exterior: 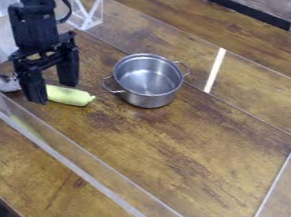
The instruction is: Move the green spoon to the right
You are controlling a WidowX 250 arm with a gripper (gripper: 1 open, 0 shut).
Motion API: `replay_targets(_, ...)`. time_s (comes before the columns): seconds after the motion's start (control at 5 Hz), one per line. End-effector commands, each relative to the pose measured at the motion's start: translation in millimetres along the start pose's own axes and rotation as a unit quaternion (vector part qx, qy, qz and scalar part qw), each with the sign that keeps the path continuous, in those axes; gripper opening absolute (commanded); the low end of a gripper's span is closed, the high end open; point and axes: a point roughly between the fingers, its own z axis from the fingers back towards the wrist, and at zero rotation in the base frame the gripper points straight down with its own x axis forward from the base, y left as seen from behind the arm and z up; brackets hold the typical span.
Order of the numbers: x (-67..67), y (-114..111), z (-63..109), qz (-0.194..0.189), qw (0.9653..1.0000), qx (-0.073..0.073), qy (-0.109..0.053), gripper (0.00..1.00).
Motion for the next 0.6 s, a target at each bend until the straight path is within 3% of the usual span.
replay_targets(0.0, 11.3, -9.6, 13.2, 0.044, 0.9986, -0.029, -0.001, 1.0)
replay_targets(0.4, 28.9, -18.3, 5.0, 0.082, 0.9962, -0.028, 0.003, 1.0)
